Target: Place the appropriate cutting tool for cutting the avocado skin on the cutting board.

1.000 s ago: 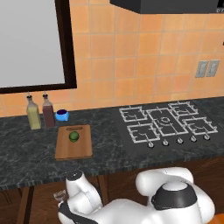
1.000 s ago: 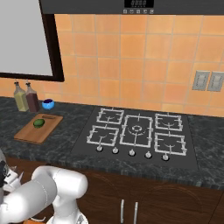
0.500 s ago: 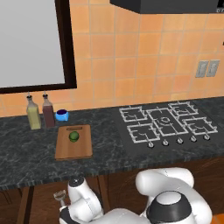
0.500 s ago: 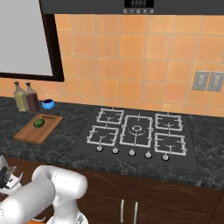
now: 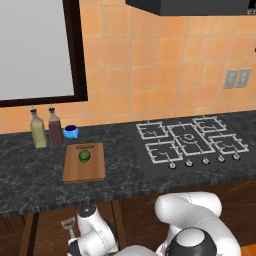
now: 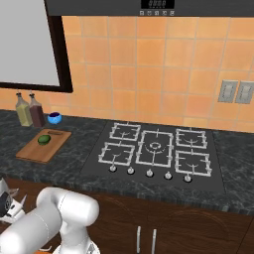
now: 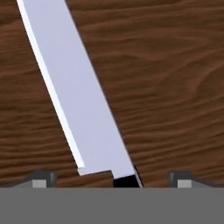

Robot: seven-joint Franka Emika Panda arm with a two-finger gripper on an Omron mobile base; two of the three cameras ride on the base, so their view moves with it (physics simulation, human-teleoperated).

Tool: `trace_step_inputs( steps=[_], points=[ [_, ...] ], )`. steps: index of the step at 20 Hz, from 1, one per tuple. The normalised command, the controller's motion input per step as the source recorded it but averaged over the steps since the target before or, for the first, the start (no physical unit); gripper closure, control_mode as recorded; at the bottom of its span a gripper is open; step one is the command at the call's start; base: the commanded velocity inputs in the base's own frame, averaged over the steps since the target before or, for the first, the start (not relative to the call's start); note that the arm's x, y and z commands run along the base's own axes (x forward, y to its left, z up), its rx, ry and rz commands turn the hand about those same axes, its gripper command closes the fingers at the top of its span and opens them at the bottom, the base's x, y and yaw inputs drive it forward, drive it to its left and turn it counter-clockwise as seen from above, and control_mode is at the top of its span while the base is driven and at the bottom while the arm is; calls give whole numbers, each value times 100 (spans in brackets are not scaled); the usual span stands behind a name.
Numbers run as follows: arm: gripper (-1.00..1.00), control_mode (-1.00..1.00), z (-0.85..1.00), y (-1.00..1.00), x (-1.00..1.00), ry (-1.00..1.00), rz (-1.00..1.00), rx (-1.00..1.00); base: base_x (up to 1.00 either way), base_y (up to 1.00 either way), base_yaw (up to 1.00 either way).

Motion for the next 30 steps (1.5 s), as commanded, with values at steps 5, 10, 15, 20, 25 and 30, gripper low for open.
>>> trace_step_inputs(
  steps=[5, 10, 15, 20, 25, 30],
  points=[
    [-100, -100, -26, 10, 8, 0, 3, 0, 0, 0, 0],
    [100, -100, -28, 0, 2, 0, 3, 0, 0, 0, 0],
    [100, -100, -8, 0, -1, -1, 0, 1, 0, 0, 0],
    [100, -100, 22, 0, -11, 0, -3, 0, 0, 0, 0],
    [100, -100, 99, 0, -38, -3, -8, 0, 0, 0, 0],
    [100, -100, 47, 23, -48, 10, -25, 3, 0, 0, 0]
  ],
)
